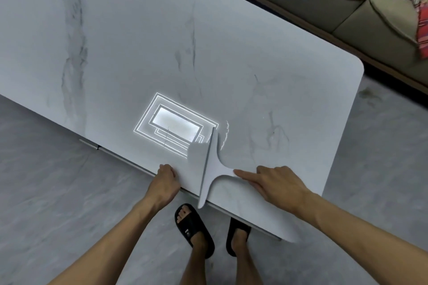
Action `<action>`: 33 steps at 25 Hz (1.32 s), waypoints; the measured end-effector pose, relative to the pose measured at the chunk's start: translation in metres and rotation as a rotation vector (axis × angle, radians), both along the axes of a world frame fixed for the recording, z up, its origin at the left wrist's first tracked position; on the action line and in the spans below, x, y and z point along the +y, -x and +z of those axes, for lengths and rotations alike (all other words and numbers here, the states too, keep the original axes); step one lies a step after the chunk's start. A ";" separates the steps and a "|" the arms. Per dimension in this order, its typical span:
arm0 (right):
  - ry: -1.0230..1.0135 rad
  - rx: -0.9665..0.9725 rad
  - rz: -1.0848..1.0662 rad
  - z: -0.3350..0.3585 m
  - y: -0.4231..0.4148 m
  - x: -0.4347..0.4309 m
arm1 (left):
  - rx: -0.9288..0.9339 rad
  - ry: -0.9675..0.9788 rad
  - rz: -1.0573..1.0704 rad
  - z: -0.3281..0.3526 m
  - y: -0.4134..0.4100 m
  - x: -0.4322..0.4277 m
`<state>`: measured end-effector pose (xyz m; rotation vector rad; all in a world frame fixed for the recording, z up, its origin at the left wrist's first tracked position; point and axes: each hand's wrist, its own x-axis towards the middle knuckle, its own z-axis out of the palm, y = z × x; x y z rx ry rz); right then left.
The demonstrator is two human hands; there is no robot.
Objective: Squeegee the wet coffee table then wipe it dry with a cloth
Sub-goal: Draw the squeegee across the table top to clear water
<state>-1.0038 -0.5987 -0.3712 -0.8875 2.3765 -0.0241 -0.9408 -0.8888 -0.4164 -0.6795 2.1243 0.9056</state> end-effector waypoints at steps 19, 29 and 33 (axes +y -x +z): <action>0.177 -0.006 0.183 -0.007 -0.011 -0.124 | 0.217 0.293 0.490 0.004 -0.017 -0.026; 0.098 0.031 0.107 -0.025 0.003 -0.124 | 0.114 0.138 0.289 0.002 -0.019 -0.058; -0.007 0.017 -0.071 -0.011 -0.017 -0.019 | 0.019 -0.041 0.141 0.004 -0.014 -0.022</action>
